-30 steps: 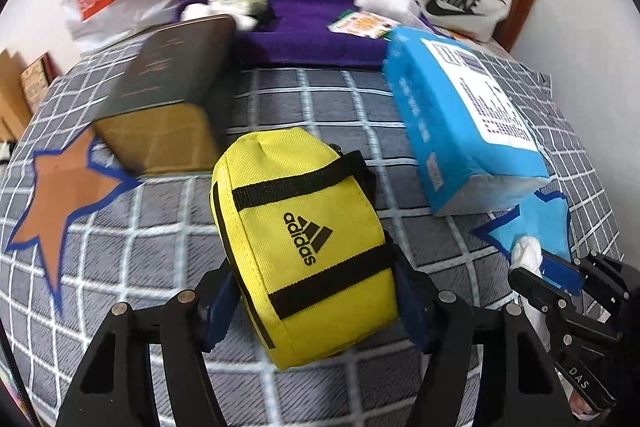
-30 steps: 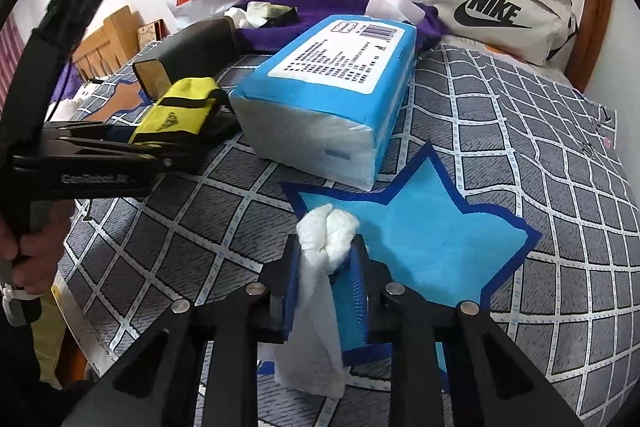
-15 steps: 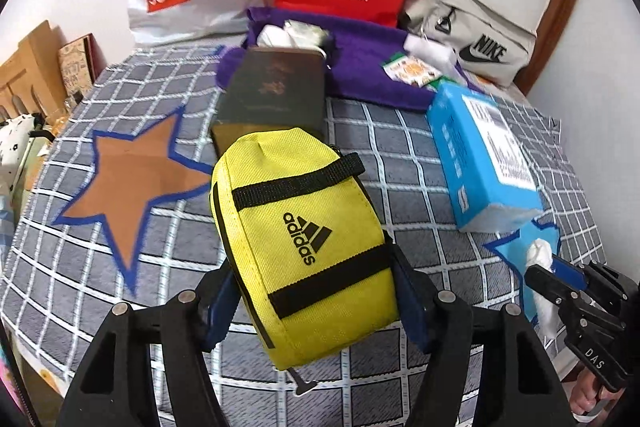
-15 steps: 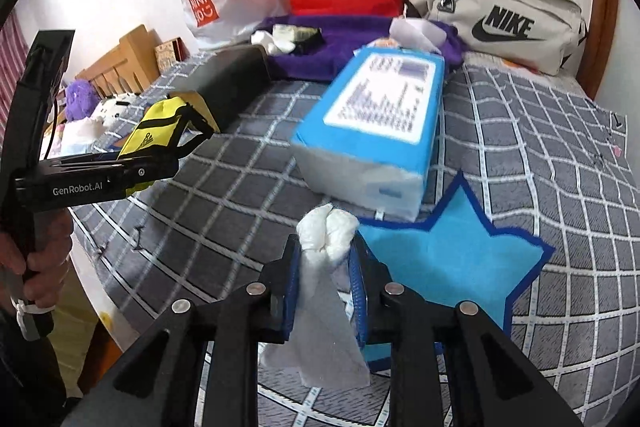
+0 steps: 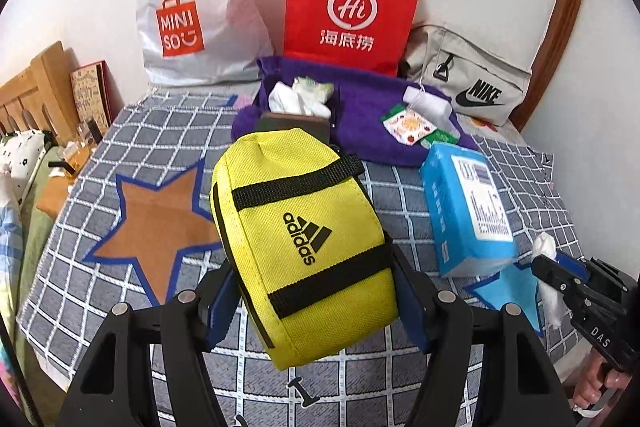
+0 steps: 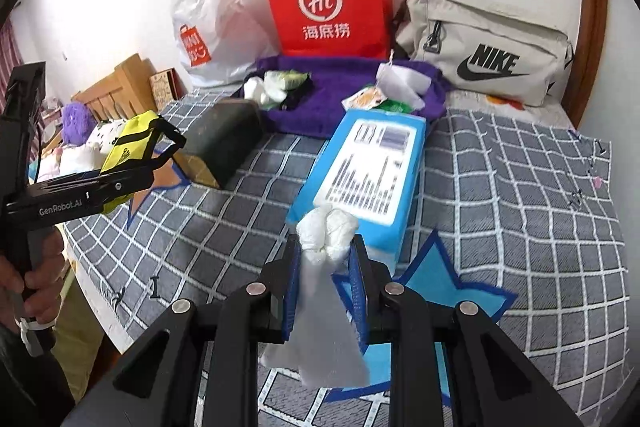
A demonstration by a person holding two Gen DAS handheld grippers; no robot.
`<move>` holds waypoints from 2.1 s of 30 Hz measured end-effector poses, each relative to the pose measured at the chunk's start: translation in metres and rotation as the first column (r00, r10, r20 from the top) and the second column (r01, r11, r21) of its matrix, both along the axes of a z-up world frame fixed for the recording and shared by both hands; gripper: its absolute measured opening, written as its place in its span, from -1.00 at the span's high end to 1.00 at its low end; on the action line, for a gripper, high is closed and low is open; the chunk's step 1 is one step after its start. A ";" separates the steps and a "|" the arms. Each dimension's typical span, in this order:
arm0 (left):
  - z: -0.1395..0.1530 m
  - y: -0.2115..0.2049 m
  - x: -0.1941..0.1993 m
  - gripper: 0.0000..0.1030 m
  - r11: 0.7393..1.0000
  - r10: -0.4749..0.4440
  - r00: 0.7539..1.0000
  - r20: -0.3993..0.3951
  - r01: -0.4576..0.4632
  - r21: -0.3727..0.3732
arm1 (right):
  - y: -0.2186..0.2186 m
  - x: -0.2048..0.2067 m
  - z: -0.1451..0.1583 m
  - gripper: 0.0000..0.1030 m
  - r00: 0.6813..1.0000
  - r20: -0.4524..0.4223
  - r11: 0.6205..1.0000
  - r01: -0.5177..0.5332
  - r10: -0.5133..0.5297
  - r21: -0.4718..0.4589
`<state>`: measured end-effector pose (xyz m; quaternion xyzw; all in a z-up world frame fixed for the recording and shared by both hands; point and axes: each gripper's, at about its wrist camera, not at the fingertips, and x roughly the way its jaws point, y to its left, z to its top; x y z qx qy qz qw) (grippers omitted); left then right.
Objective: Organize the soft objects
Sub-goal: 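Carry the yellow bag with the left tool while the right tool carries the white tissue toward the towel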
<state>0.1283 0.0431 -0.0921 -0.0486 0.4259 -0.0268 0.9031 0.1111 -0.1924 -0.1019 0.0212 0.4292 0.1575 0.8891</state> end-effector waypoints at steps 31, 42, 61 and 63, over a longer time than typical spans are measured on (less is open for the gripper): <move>0.048 0.008 0.042 -0.29 1.000 -0.025 0.996 0.084 0.027 -0.015 | -0.003 0.053 0.050 0.55 0.995 0.102 0.999 0.021 -0.017 -0.032; 0.054 0.010 0.061 -0.29 0.999 -0.026 0.996 0.084 0.028 -0.019 | 0.002 0.076 0.053 0.54 0.994 0.107 0.999 0.011 -0.008 -0.031; 0.069 0.005 0.090 -0.30 0.999 -0.050 0.992 0.114 0.051 -0.002 | 0.011 0.111 0.073 0.54 0.988 0.153 0.999 -0.014 0.020 -0.045; 0.072 0.004 0.094 -0.30 0.999 -0.052 0.991 0.121 0.052 0.004 | 0.011 0.115 0.075 0.54 0.987 0.162 0.999 -0.012 0.018 -0.042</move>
